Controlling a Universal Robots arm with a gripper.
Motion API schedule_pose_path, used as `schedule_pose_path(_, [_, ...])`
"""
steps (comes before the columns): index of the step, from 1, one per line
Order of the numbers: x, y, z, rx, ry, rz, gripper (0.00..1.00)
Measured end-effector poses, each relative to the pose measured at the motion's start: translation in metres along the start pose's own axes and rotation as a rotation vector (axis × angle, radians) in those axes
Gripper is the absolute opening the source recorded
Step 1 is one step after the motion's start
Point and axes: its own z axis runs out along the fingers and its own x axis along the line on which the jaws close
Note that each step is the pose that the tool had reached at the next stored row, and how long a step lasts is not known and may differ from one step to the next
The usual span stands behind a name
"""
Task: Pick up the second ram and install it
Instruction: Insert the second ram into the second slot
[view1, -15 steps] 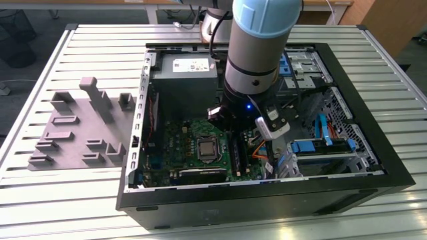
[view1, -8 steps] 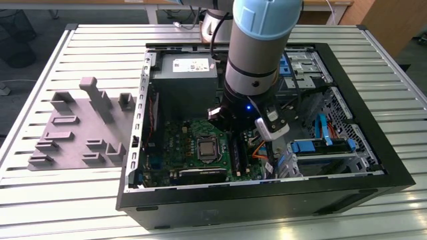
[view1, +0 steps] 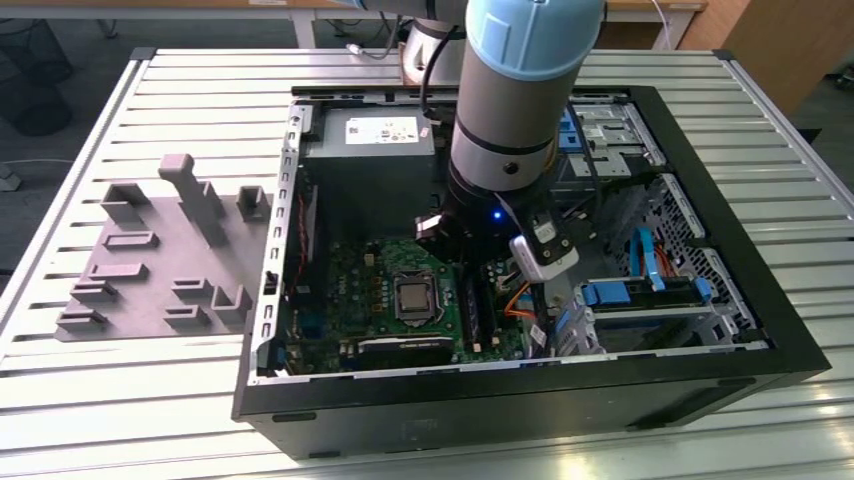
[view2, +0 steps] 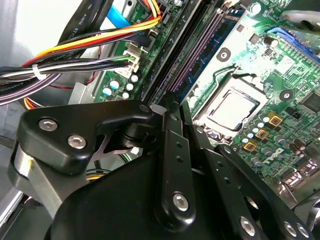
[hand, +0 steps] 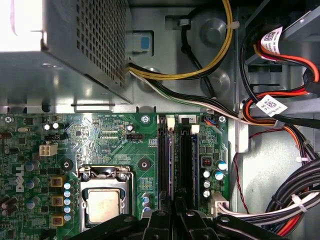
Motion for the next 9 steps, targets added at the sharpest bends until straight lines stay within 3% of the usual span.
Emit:
schedule_pose_path(5, [-0.0002, 0.0000, 0.0001, 0.0000, 0.0008, -0.001, 0.14])
schedule_pose_path(9, [-0.0005, 0.0000, -0.0001, -0.0001, 0.0075, 0.000, 0.14])
